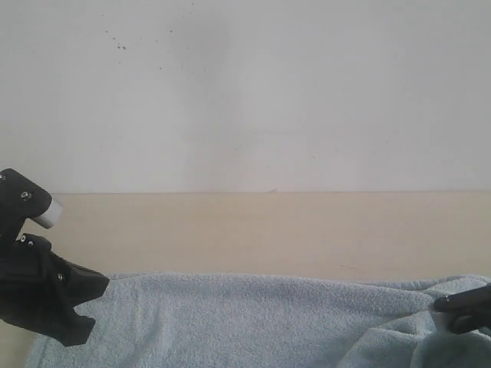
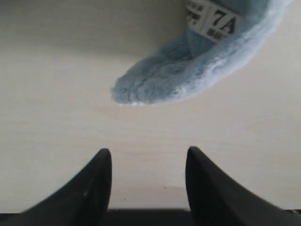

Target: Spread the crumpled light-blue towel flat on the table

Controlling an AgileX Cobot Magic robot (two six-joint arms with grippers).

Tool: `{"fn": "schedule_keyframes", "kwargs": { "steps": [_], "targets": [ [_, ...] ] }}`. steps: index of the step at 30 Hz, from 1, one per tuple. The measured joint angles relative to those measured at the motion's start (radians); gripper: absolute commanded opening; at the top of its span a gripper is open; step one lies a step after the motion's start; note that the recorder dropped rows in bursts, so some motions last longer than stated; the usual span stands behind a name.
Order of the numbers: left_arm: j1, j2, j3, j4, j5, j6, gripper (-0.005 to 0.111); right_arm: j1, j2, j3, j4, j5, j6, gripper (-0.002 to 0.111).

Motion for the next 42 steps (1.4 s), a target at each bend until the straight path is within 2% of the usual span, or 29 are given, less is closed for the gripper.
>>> {"fn": "schedule_keyframes", "kwargs": {
  "steps": [8,15,18,23,31,42],
  "targets": [
    [0.0,0.0,0.0,0.0,-0.001,0.0,0.004,0.0,0.0,0.034,0.039,-0.127,0.051,0.047],
    [0.0,0.0,0.0,0.0,0.024,0.0,0.004,0.0,0.0,0.034,-0.015,-0.276,0.27,0.047],
    [0.0,0.0,0.0,0.0,0.046,0.0,0.004,0.0,0.0,0.034,-0.122,-0.227,0.404,0.047],
    [0.0,0.0,0.0,0.0,0.05,0.0,0.004,0.0,0.0,0.034,-0.256,-0.141,0.478,0.047],
    [0.0,0.0,0.0,0.0,0.062,0.0,0.004,0.0,0.0,0.034,-0.273,-0.127,0.519,0.047],
    [0.0,0.0,0.0,0.0,0.073,0.0,0.004,0.0,0.0,0.096,-0.211,-0.243,0.577,0.047]
  ]
}}
